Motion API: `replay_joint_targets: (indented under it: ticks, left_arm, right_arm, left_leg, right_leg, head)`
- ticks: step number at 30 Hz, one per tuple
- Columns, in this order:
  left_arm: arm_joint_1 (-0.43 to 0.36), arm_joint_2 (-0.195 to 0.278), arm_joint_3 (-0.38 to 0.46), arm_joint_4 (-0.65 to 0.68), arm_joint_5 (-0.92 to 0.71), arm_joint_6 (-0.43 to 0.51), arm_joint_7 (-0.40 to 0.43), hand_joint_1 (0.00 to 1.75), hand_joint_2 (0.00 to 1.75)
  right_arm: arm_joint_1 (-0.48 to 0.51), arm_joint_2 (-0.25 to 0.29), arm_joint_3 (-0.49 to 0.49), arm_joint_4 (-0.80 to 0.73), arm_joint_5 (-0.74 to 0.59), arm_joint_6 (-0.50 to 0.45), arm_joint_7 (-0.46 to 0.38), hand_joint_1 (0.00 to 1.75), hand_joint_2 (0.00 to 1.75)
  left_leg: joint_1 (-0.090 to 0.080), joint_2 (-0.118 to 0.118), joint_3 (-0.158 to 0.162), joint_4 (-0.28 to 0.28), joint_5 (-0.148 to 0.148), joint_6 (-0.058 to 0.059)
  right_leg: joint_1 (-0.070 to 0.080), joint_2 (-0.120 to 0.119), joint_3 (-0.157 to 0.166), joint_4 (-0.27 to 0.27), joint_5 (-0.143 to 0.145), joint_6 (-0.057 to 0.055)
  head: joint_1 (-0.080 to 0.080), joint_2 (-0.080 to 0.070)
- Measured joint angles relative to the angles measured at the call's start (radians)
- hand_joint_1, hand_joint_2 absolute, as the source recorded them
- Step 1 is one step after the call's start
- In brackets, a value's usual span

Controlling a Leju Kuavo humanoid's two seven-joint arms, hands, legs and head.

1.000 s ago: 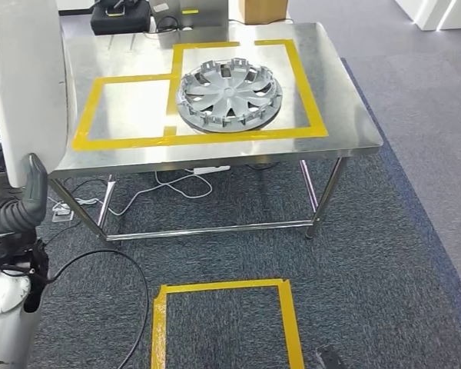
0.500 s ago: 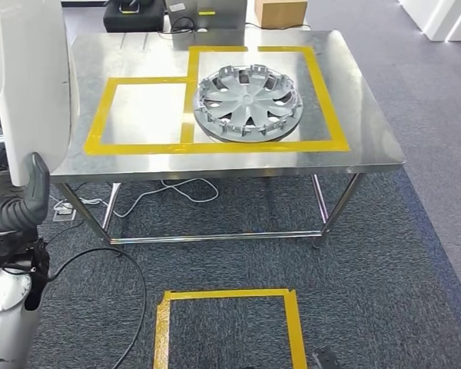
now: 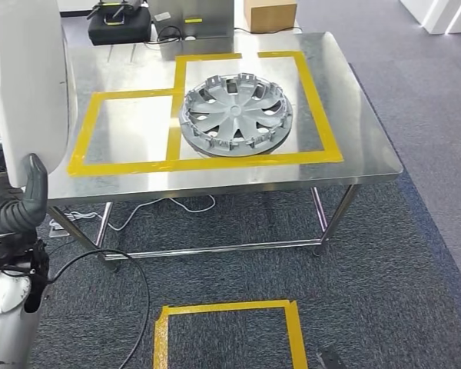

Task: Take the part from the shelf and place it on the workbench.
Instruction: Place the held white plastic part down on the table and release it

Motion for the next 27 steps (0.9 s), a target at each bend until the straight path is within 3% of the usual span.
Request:
replay_joint_targets:
  ticks: [2, 3, 4, 8, 10, 12, 13, 14, 15, 17, 18, 19, 21, 24, 25, 27]
  left_arm:
    - [0.0, 0.0, 0.0, 0.0, 0.0, 0.0, 0.0, 1.75, 1.75]
    - [0.001, 0.0, 0.0, 0.001, 0.0, 0.0, 0.0, 1.75, 1.75]
    - [0.002, 0.0, 0.0, 0.001, 0.0, 0.0, 0.0, 1.75, 1.75]
    - [0.003, 0.001, 0.0, -0.001, 0.0, 0.0, 0.0, 1.75, 1.75]
    - [0.0, 0.0, 0.0, -0.002, 0.0, 0.001, 0.0, 1.75, 1.75]
    - [-0.002, -0.002, 0.0, -0.002, 0.0, 0.0, 0.0, 1.75, 1.75]
    - [-0.001, -0.002, 0.0, -0.002, 0.0, 0.0, 0.0, 1.75, 1.75]
    - [0.0, -0.002, 0.0, -0.002, 0.0, 0.0, 0.0, 1.75, 1.75]
    - [0.0, -0.002, 0.0, -0.002, 0.0, 0.0, 0.0, 1.75, 1.75]
    - [0.0, -0.002, 0.0, -0.002, 0.0, 0.0, 0.001, 1.75, 1.75]
    - [-0.001, -0.002, 0.0, -0.002, 0.0, 0.0, 0.001, 1.75, 1.75]
    - [-0.002, -0.002, 0.0, -0.002, 0.0, 0.0, 0.001, 1.75, 1.75]
    - [-0.003, -0.002, 0.0, -0.002, 0.001, 0.0, 0.001, 1.75, 1.75]
    - [-0.004, -0.002, 0.0, -0.003, 0.002, 0.0, 0.002, 1.75, 1.75]
    - [-0.005, -0.001, 0.0, -0.003, 0.002, 0.0, 0.003, 1.75, 1.75]
    - [-0.005, -0.001, 0.0, -0.002, 0.002, 0.0, 0.005, 1.75, 1.75]
  right_arm:
    - [0.0, 0.0, 0.0, 0.0, 0.0, 0.0, 0.0, 0.0, 0.0]
    - [-0.001, 0.0, 0.0, 0.0, 0.0, 0.001, 0.0, 0.0, 0.0]
    - [-0.001, 0.0, 0.0, 0.0, 0.0, 0.001, 0.0, 0.0, 0.0]
    - [-0.005, 0.0, 0.0, 0.0, 0.0, 0.0, 0.0, 0.0, 0.0]
    - [-0.008, 0.0, 0.0, 0.0, 0.0, 0.0, 0.0, 0.0, 0.0]
    - [-0.009, 0.0, 0.0, 0.0, 0.0, 0.001, 0.0, 0.0, 0.0]
    - [-0.008, 0.0, 0.0, 0.0, 0.0, 0.001, 0.0, 0.0, 0.0]
    - [-0.007, 0.0, 0.0, 0.0, 0.0, 0.001, 0.0, 0.0, 0.0]
    - [-0.007, 0.0, 0.0, 0.0, 0.0, 0.001, 0.0, 0.0, 0.0]
    - [-0.007, 0.0, 0.0, 0.0, 0.0, 0.001, 0.0, 0.0, 0.0]
    - [-0.007, 0.0, 0.0, 0.0, 0.0, 0.001, 0.0, 0.0, 0.0]
    - [-0.008, 0.0, 0.0, 0.0, 0.0, 0.001, 0.0, 0.0, 0.0]
    - [-0.007, 0.0, 0.0, 0.0, 0.0, 0.001, 0.001, 0.0, 0.0]
    - [-0.006, 0.001, 0.0, 0.0, -0.001, 0.0, 0.001, 0.0, 0.0]
    - [-0.006, 0.001, 0.0, 0.0, -0.001, 0.0, 0.001, 0.0, 0.0]
    - [-0.008, 0.001, 0.0, 0.0, -0.001, 0.0, 0.001, 0.0, 0.0]
  left_leg:
    - [-0.001, 0.001, 0.026, -0.118, 0.094, 0.005]
    - [-0.004, 0.002, 0.037, -0.165, 0.115, 0.009]
    - [-0.006, 0.002, 0.043, -0.19, 0.128, 0.014]
    - [-0.007, 0.001, 0.059, -0.208, 0.127, 0.037]
    - [-0.004, 0.002, 0.069, -0.217, 0.124, 0.048]
    - [-0.008, 0.002, 0.072, -0.218, 0.115, 0.057]
    - [-0.01, 0.001, 0.076, -0.218, 0.11, 0.059]
    - [-0.012, -0.001, 0.081, -0.218, 0.105, 0.06]
    - [-0.014, -0.002, 0.089, -0.218, 0.098, 0.06]
    - [-0.018, -0.004, 0.109, -0.219, 0.083, 0.057]
    - [-0.02, -0.004, 0.116, -0.218, 0.077, 0.054]
    - [-0.021, -0.004, 0.119, -0.217, 0.073, 0.051]
    - [-0.021, -0.004, 0.119, -0.218, 0.072, 0.044]
    - [-0.022, -0.003, 0.112, -0.197, 0.051, 0.029]
    - [-0.02, -0.003, 0.095, -0.157, 0.029, 0.023]
    - [-0.011, -0.002, 0.031, -0.026, -0.025, 0.011]
  right_leg:
    - [0.0, 0.002, 0.027, 0.001, -0.019, 0.009]
    - [0.0, 0.003, 0.034, 0.001, -0.028, 0.015]
    - [0.001, 0.003, 0.035, 0.001, -0.036, 0.022]
    - [0.003, -0.002, 0.038, 0.004, -0.064, 0.043]
    - [0.002, -0.002, -0.007, 0.082, -0.101, 0.049]
    - [0.002, -0.002, -0.101, 0.223, -0.146, 0.054]
    - [0.002, -0.002, -0.144, 0.273, -0.148, 0.054]
    - [0.003, -0.002, -0.169, 0.287, -0.129, 0.053]
    - [0.003, -0.002, -0.173, 0.26, -0.088, 0.049]
    - [0.006, -0.002, -0.139, 0.137, 0.011, 0.038]
    - [0.009, -0.002, -0.117, 0.084, 0.041, 0.032]
    - [0.011, -0.001, -0.1, 0.049, 0.051, 0.027]
    - [0.013, 0.001, -0.085, 0.028, 0.044, 0.022]
    - [0.003, 0.001, -0.072, 0.011, 0.042, 0.014]
    - [0.0, 0.0, -0.066, 0.006, 0.041, 0.011]
    - [-0.002, -0.001, -0.059, 0.004, 0.037, 0.005]
  head:
    - [0.0, 0.0]
    - [-0.001, 0.0]
    - [0.0, 0.0]
    - [0.003, 0.0]
    - [0.006, 0.0]
    - [0.008, 0.0]
    - [0.009, 0.0]
    - [0.009, 0.0]
    - [0.009, 0.0]
    - [0.009, 0.0]
    - [0.007, 0.0]
    - [0.007, 0.0]
    - [0.007, 0.0]
    - [0.005, 0.0]
    - [0.003, 0.0]
    - [0.0, 0.0]
